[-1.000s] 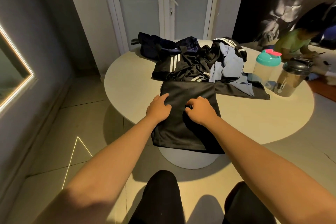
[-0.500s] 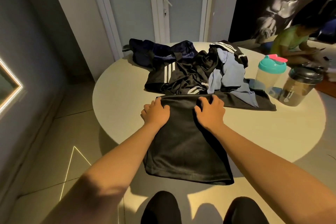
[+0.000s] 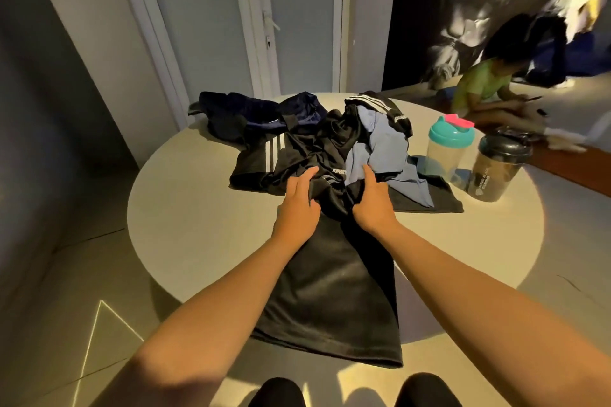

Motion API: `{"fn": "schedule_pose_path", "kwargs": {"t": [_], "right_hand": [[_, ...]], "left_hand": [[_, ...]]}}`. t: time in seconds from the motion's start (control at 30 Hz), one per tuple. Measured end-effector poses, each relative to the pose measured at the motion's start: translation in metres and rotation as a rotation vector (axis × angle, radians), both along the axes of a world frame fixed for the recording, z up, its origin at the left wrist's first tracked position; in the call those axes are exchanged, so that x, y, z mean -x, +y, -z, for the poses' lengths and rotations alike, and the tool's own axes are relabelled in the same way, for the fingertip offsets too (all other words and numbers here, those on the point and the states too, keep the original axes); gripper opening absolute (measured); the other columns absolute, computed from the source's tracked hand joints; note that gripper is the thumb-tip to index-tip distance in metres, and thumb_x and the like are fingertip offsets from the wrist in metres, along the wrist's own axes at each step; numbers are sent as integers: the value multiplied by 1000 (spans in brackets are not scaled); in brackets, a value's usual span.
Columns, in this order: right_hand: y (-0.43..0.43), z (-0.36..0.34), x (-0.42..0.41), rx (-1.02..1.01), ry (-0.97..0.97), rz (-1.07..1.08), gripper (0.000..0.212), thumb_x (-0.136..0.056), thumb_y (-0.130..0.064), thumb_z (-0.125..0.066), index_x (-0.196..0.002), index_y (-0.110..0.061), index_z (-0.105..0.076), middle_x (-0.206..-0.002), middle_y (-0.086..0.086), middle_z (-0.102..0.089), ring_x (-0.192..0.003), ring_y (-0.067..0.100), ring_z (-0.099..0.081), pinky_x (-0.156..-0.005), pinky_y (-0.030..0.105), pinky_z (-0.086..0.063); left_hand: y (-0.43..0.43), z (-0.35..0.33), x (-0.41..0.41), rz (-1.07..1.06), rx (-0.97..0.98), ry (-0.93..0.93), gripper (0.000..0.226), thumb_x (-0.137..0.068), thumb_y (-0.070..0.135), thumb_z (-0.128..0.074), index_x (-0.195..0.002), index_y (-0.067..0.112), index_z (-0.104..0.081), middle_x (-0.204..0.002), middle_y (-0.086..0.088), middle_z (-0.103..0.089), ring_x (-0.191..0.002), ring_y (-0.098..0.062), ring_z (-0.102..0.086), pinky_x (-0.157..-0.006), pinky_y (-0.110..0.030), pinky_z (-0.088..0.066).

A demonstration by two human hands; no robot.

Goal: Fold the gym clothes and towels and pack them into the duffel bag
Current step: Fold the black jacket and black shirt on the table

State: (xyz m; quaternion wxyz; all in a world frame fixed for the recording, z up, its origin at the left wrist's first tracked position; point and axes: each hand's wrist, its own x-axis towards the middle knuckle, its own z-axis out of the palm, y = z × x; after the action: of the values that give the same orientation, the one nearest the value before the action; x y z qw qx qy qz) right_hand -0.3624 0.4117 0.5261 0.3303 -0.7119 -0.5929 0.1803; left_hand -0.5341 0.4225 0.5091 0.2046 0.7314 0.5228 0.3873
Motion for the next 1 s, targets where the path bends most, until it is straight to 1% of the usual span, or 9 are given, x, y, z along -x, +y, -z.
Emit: {"fn": "schedule_pose_path", "kwargs": {"t": [0.1, 0.17, 0.23, 0.3, 0.43, 0.5, 0.67, 0.83, 1.0], "right_hand": [[5, -18, -14, 73, 46, -18, 43, -88, 5, -50, -129, -8, -58, -118, 23, -63, -99, 38, -59, -81, 42, -47], [3, -35, -18, -152, 166, 58, 36, -84, 13, -44, -105, -10, -63, -107, 14, -64, -99, 33, -58, -81, 36, -46], [-2, -54, -19, -444, 248, 135, 42, -79, 17, -42, -97, -18, -56, -105, 4, -56, -101, 23, -53, -82, 20, -39], [-10, -64, -18, -565, 238, 116, 45, -77, 19, -44, -96, -21, -53, -103, -2, -51, -99, 18, -49, -83, 14, -37], [-25, -36, -21, -425, 73, 29, 43, -70, 15, -49, -92, -22, -55, -99, -1, -56, -98, 25, -52, -89, 48, -45], [-35, -21, -19, -331, 1, 35, 47, -71, 12, -50, -95, -28, -59, -103, 2, -59, -103, 29, -51, -88, 54, -44], [-67, 0, -20, -45, -277, -35, 53, -83, 6, -51, -116, -30, -69, -113, 8, -54, -114, 35, -45, -82, 41, -41], [-97, 21, -32, -54, -166, -36, 54, -80, 17, -46, -117, -15, -69, -101, 6, -42, -107, 36, -46, -80, 34, -38], [-116, 34, -34, -3, -115, -78, 46, -87, 4, -53, -123, -19, -67, -113, 9, -48, -113, 33, -46, -92, 30, -39]], "left_hand": [[7, -15, -19, 9, 26, -33, 72, -95, -2, -48, -156, 31, -28, -139, 1, -33, -99, -12, -52, -85, -15, -46], [8, -36, -27, -13, 15, -133, 69, -96, -7, -45, -156, 23, -33, -153, -1, -27, -110, 5, -39, -81, 5, -31], [8, -55, -28, -68, -56, -234, 70, -94, -10, -44, -154, 26, -37, -156, 3, -29, -123, 7, -32, -86, 10, -22], [7, -64, -23, -75, -116, -269, 77, -88, -12, -45, -149, 35, -39, -147, 7, -40, -133, -3, -35, -105, -6, -25], [-10, -44, -13, -87, -174, -49, 57, -87, -8, -52, -129, 30, -60, -116, -2, -56, -117, -29, -49, -101, -39, -40], [-24, -23, -5, -130, -208, 73, 37, -90, 0, -57, -112, 27, -70, -106, -3, -59, -110, -30, -50, -95, -38, -37], [-61, 13, 17, -91, -104, 194, 48, -77, -3, -64, -105, 36, -63, -103, 11, -49, -108, -19, -42, -85, -38, -46], [-93, 23, 29, 32, -110, 206, 53, -80, -11, -56, -117, 27, -63, -106, 8, -50, -108, -18, -42, -87, -43, -51], [-111, 32, 33, 17, -67, 252, 56, -88, -9, -49, -126, 28, -65, -113, 6, -51, -112, -19, -40, -98, -41, -46]]}}
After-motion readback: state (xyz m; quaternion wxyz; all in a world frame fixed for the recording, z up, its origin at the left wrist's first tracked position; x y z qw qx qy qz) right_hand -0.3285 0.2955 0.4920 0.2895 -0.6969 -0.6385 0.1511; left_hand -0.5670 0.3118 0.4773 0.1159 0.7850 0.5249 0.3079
